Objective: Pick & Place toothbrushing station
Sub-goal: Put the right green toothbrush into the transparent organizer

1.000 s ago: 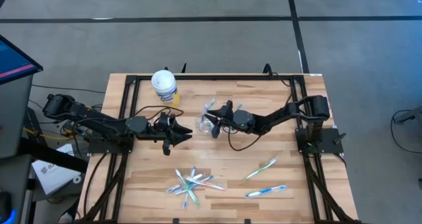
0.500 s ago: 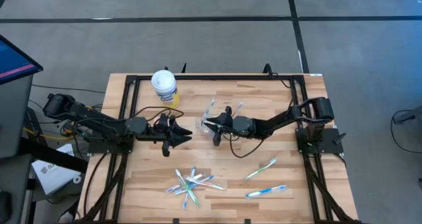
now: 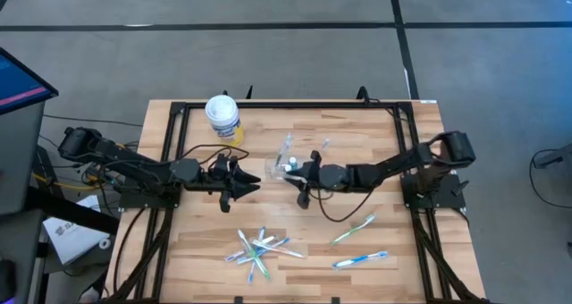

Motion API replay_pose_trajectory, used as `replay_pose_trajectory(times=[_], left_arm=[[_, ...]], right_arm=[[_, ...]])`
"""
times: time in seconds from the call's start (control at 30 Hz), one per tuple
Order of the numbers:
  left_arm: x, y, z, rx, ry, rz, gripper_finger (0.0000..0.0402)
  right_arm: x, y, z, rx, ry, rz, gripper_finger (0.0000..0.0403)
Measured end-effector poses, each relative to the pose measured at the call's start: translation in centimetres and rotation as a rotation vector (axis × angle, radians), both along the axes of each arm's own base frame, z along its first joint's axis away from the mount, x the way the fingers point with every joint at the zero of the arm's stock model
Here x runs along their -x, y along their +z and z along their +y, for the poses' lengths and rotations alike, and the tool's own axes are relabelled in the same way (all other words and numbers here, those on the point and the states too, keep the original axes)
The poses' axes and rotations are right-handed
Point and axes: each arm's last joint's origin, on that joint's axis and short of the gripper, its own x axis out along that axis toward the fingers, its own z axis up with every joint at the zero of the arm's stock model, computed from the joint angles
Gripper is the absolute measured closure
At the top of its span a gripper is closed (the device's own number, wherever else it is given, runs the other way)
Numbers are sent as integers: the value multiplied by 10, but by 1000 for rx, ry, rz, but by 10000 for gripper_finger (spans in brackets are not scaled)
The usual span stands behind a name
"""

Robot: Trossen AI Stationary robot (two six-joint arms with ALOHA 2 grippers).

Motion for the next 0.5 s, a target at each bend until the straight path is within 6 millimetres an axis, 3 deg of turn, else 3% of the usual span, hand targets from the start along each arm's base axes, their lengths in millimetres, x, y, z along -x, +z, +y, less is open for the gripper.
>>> replay_pose_trajectory(times=[0.5], left_arm=[[0, 0, 0, 0, 0, 0, 279]], right_arm=[[72, 35, 33, -28, 108, 368, 312]])
